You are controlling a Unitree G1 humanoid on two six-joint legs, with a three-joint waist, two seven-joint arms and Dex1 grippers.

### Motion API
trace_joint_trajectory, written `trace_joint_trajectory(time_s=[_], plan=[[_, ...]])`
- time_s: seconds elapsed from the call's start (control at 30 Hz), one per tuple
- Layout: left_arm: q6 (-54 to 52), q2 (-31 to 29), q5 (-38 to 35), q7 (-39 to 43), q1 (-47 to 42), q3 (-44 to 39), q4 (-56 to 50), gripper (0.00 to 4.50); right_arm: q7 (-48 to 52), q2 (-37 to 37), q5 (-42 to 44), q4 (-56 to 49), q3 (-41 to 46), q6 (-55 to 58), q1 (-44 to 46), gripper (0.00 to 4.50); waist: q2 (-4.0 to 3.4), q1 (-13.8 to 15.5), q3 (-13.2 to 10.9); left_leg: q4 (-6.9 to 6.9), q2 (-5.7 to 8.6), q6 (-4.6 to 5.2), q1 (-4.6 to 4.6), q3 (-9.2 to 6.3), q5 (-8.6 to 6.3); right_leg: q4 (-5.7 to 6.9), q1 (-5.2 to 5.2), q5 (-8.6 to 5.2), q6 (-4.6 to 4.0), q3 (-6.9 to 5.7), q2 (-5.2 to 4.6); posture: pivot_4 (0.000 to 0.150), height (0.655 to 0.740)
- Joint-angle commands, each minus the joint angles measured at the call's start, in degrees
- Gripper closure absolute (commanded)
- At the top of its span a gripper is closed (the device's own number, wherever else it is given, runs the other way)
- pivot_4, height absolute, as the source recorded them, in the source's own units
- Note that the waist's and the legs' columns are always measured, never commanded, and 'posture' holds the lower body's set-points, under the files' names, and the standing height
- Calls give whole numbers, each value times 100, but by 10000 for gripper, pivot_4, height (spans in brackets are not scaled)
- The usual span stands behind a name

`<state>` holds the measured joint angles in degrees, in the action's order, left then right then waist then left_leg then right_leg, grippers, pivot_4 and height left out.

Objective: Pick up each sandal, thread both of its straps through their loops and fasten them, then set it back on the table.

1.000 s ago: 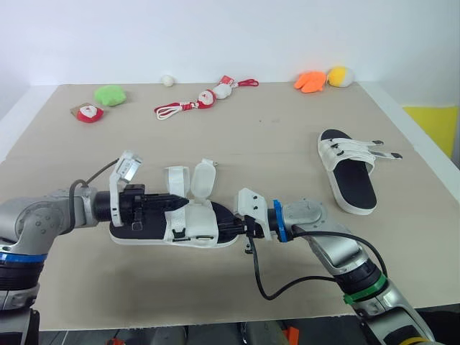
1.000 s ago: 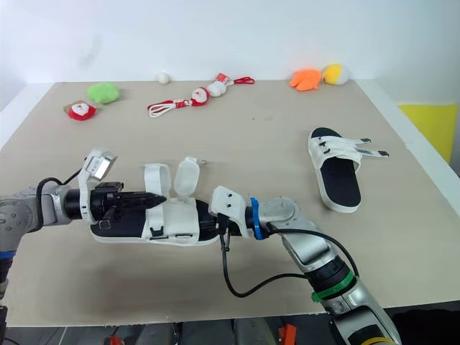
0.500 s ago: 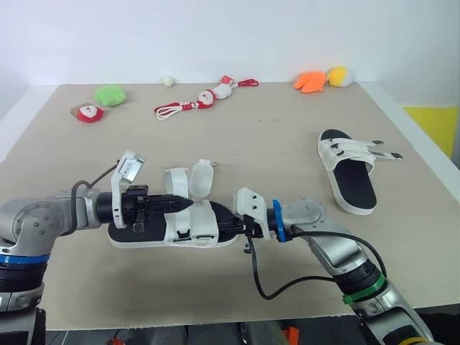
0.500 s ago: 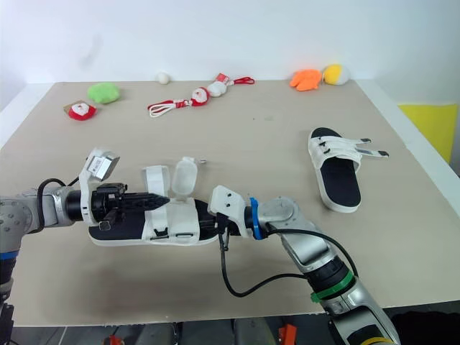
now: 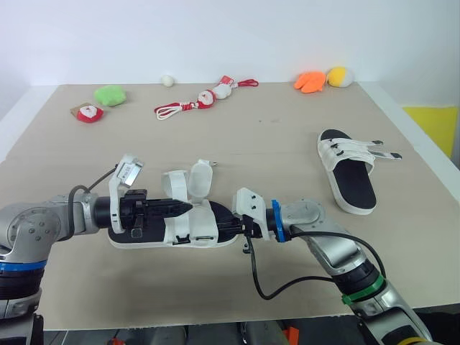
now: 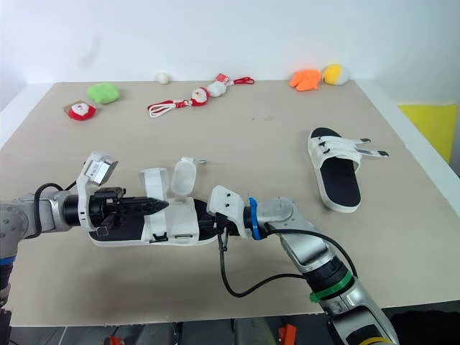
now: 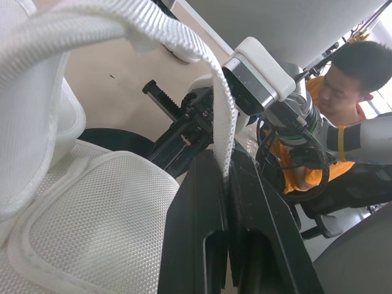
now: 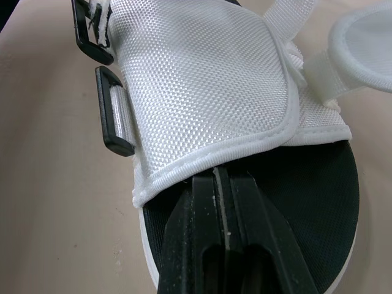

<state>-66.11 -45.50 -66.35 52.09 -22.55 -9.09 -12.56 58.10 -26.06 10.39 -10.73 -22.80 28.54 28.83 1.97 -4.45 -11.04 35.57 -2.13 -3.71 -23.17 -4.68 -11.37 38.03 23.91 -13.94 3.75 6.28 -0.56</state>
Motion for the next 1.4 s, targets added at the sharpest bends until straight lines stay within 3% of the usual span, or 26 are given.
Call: trace_joint_trajectory(time_s=[0.03,1.07,1.4], plan=[[31,-136,37,86,116,-124,-190,44403,-32,31,8,-195,-57,11,-5,45000,0,-1,0,0,0,0,0,0,0,0,0,0,0,0,1,1500,7400],[360,-195,460,-77,588,-64,-619,44403,-13,54,7,-163,-54,-14,29,45000,0,-5,0,-1,-19,0,4,1,0,1,0,2,-4,-1,18,1500,7400],[106,-184,-179,-548,624,-586,-917,44403,-15,91,10,-150,-80,-23,38,45000,0,-5,0,-1,-20,0,5,1,0,1,0,2,-5,-1,19,1500,7400]])
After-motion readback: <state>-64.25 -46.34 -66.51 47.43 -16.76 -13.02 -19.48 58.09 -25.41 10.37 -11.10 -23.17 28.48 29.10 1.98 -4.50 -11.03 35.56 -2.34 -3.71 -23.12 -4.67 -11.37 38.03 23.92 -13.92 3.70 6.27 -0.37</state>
